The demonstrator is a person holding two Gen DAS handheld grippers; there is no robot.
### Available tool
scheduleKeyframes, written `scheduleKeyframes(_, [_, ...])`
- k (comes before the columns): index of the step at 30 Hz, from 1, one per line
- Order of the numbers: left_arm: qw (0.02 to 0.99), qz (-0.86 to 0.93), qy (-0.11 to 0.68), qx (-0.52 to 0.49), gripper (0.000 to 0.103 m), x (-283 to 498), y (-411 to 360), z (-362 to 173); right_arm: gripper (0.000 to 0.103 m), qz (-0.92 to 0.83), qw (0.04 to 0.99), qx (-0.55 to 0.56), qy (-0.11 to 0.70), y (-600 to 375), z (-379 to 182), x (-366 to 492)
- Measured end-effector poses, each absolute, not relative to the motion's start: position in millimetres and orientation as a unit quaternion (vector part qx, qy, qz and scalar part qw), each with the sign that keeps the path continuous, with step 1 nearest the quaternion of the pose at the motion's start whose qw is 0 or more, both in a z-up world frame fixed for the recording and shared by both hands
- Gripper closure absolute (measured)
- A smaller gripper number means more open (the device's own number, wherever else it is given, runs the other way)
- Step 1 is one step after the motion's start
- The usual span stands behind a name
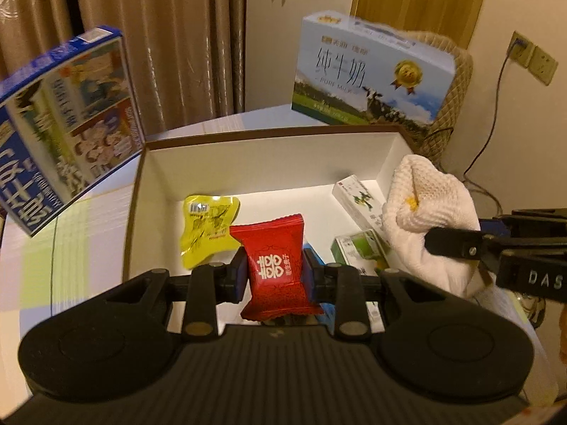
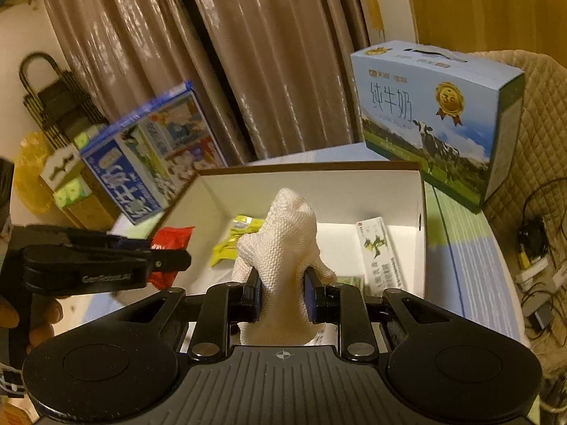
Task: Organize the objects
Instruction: 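Carry the red packet with the left tool while the right tool carries the towel to the box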
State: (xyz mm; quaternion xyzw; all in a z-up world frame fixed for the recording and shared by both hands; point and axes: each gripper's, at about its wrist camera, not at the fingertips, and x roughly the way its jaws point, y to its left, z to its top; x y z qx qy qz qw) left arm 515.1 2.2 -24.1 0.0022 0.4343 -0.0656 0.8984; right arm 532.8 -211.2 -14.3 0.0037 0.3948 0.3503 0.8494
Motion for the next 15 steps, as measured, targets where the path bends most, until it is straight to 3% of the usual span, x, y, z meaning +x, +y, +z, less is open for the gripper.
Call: scheduleKeyframes(15, [0.875, -0.065, 0.479, 0.035, 0.077, 600, -14, -81, 0.083, 0.325, 0.851, -0.019, 0.411, -200, -44, 592])
